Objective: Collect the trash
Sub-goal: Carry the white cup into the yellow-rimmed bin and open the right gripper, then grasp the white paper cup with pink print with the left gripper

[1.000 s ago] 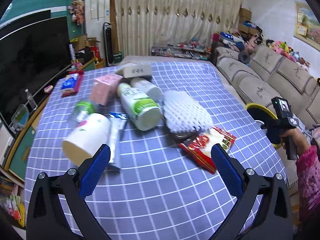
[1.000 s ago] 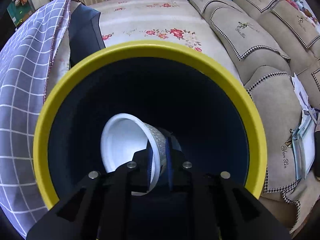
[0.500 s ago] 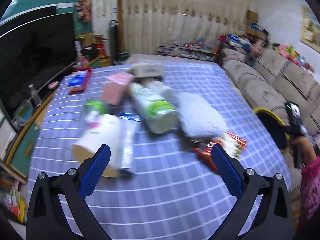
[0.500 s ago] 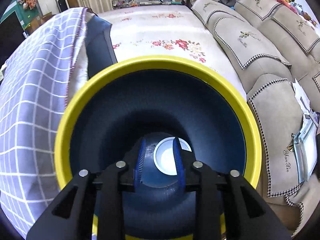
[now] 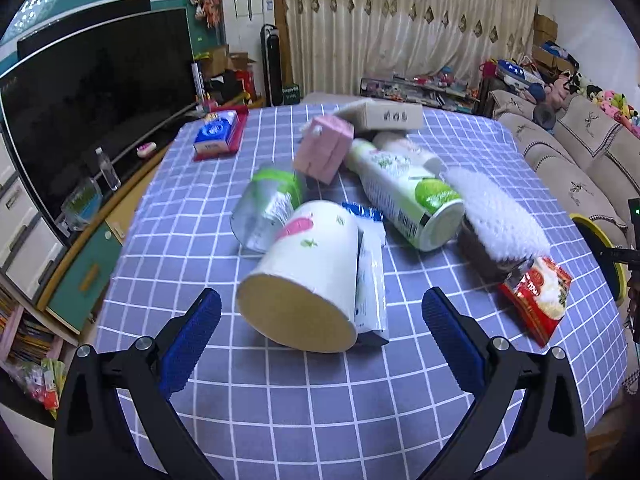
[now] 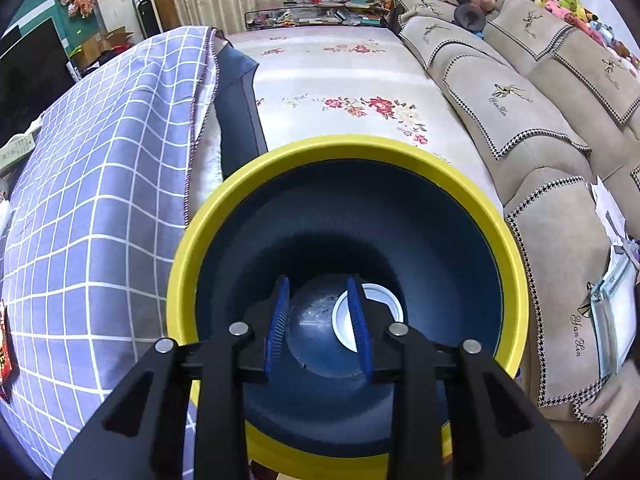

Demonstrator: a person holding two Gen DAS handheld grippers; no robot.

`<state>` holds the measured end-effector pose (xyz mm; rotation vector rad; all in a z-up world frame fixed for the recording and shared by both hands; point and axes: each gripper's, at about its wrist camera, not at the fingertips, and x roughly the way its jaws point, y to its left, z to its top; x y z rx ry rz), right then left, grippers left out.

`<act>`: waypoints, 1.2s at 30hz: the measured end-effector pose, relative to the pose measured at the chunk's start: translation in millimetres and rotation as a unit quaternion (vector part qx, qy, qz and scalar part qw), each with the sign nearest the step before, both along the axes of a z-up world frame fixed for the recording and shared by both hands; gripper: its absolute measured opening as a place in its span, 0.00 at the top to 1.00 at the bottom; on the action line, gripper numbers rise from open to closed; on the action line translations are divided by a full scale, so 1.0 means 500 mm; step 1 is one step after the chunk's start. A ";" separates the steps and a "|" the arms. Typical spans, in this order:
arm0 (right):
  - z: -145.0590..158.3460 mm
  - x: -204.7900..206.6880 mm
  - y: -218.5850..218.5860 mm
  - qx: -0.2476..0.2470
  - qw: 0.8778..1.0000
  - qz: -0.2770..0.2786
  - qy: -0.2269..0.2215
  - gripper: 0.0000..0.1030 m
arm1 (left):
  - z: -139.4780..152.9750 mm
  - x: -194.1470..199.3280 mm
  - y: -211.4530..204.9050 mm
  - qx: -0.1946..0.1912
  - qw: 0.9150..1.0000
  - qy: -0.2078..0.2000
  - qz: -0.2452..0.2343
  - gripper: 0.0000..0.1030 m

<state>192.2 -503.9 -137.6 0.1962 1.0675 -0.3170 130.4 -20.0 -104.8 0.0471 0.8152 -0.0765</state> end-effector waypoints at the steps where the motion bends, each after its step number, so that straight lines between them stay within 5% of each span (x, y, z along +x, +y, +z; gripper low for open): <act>1: -0.001 0.003 0.000 0.000 1.000 0.001 0.001 0.71 | -0.005 0.003 0.001 0.001 1.000 0.003 0.001 0.04; 8: 0.002 0.003 0.006 0.000 1.000 0.004 -0.003 0.69 | -0.003 -0.007 0.026 -0.041 0.999 0.008 0.020 0.07; 10: 0.004 0.006 0.007 -0.001 1.000 0.005 -0.005 0.69 | -0.005 -0.017 0.022 -0.045 0.999 0.012 0.015 0.29; 20: 0.010 0.002 0.020 -0.004 1.000 0.013 -0.011 0.68 | -0.021 0.017 -0.002 -0.063 0.998 0.025 -0.005 0.61; 25: 0.019 -0.007 0.019 0.002 1.000 0.015 -0.022 0.68 | -0.020 0.030 0.000 -0.060 0.998 0.009 -0.002 0.94; 30: 0.038 -0.024 0.025 0.005 0.999 0.021 -0.040 0.66 | 0.021 0.003 -0.005 -0.030 0.999 -0.034 0.006 0.96; 36: 0.065 -0.052 0.027 0.005 0.998 0.023 -0.062 0.63 | 0.092 -0.036 -0.054 -0.032 0.997 -0.059 -0.041 0.97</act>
